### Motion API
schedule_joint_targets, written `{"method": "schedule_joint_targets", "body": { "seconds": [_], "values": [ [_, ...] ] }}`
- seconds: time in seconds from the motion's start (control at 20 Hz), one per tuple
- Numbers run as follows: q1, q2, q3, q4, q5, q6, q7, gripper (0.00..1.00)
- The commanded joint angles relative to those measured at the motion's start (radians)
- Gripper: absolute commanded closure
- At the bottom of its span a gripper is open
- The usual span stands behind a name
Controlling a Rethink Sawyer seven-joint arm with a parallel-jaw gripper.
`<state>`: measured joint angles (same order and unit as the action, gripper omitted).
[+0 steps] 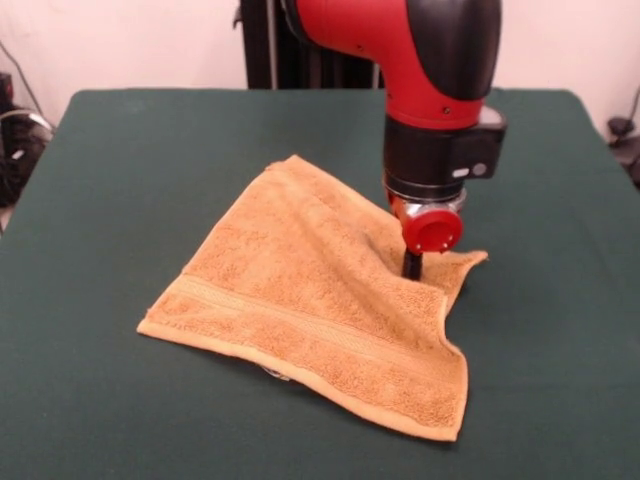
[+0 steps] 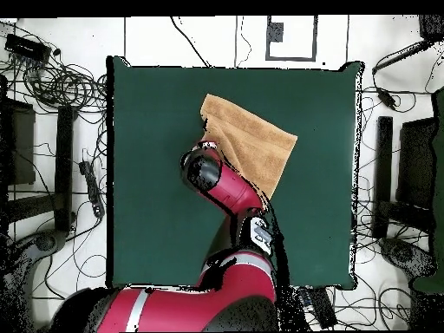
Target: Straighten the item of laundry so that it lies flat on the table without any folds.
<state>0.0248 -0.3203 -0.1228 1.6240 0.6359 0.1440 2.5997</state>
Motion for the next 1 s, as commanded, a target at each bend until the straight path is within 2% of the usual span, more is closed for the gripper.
{"method": "schedule_joint_targets", "body": {
  "seconds": [0.05, 1.0],
  "values": [
    [0.062, 0.126, 0.268, 0.168, 0.044, 0.006, 0.212, 1.00],
    [0.097, 0.063, 0.313, 0.321, 0.056, -0.165, 0.298, 1.00]
  ]
}}
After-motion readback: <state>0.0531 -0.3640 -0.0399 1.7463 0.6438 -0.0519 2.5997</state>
